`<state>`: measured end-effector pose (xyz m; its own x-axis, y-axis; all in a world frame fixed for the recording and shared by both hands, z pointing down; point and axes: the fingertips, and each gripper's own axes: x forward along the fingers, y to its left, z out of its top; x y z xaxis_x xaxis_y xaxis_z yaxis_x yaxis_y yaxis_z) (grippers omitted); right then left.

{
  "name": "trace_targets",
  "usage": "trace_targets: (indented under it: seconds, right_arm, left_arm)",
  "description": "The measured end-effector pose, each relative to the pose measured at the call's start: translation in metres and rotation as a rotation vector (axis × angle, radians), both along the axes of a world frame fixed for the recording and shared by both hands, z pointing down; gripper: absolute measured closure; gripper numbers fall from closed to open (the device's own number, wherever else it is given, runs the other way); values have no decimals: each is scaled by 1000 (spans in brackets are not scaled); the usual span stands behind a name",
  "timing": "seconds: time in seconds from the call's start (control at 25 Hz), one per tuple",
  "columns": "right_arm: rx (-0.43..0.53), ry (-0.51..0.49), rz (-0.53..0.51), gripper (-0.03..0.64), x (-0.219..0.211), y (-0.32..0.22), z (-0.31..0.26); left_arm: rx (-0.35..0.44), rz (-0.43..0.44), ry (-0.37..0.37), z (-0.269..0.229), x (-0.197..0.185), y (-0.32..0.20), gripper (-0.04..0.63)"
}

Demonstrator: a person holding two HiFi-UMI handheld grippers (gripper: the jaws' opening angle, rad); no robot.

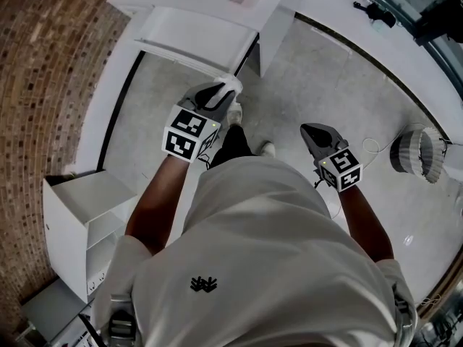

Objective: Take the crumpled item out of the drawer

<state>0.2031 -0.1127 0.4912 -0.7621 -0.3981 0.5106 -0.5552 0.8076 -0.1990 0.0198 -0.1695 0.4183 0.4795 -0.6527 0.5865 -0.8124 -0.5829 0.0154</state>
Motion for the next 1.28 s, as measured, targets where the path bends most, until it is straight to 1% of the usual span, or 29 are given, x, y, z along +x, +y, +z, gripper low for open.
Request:
trace_targets:
  seconds: [0.76,1.28]
  right_arm:
    - [20,6,-20,604,5,17,-2]
    - [41,9,-21,604,8,23,2]
  left_arm:
    - [19,33,-6,-11,16,29,492]
    - [6,53,-20,-7,24,35,492]
